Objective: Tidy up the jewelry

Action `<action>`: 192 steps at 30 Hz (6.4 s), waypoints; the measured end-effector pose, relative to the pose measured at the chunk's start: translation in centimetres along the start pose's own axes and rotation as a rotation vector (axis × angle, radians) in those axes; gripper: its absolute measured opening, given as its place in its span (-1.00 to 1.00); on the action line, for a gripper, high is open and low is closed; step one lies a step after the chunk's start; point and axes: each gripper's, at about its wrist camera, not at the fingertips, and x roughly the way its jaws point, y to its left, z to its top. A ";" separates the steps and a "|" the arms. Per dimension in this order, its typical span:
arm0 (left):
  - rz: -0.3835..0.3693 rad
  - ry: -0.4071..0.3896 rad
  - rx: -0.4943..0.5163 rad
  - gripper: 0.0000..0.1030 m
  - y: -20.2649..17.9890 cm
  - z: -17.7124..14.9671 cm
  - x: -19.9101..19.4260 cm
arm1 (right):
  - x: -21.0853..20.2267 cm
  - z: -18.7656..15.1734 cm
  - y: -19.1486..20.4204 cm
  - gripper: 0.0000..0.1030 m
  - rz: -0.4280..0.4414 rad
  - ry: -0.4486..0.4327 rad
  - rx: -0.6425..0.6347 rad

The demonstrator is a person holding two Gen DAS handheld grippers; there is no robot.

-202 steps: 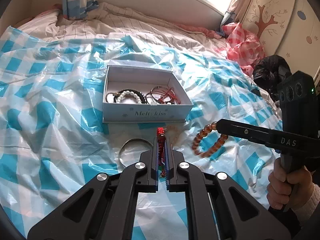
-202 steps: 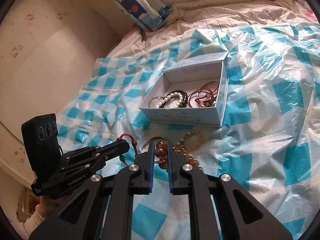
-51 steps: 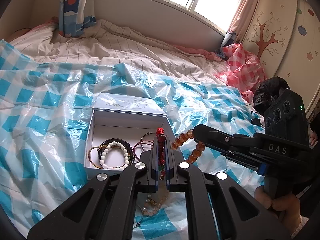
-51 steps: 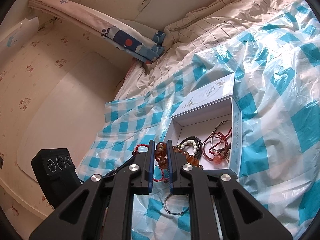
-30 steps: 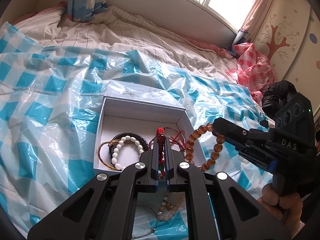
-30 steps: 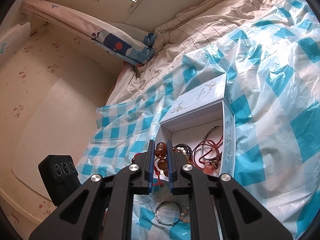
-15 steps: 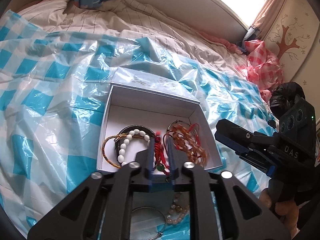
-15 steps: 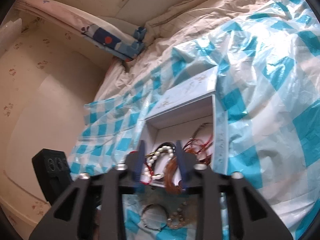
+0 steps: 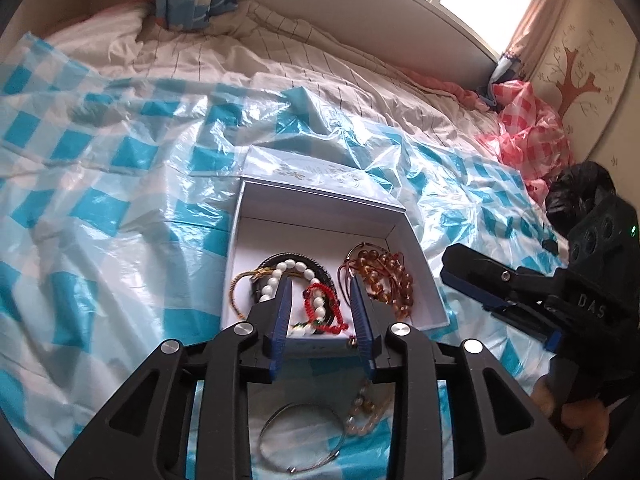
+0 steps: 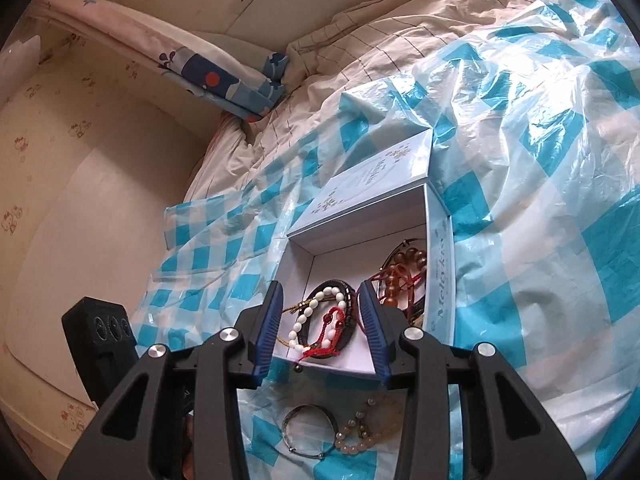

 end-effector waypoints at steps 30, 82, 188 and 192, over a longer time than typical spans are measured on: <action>0.132 0.166 0.202 -0.46 0.1 -7.3 2.5 | 4.5 -8.0 1.2 -0.23 -0.382 0.199 -0.340; -0.005 0.073 0.166 -0.93 -1.3 -7.6 -7.3 | -6.6 -8.3 2.1 -0.84 -0.016 0.204 -0.165; 0.317 -0.128 0.185 0.85 -3.4 -9.7 -13.4 | -10.7 -8.8 8.5 0.45 -0.323 -0.149 -0.422; 0.313 -0.130 0.141 0.85 -3.2 -11.2 -14.7 | -12.4 -11.2 8.8 0.61 -0.360 -0.171 -0.464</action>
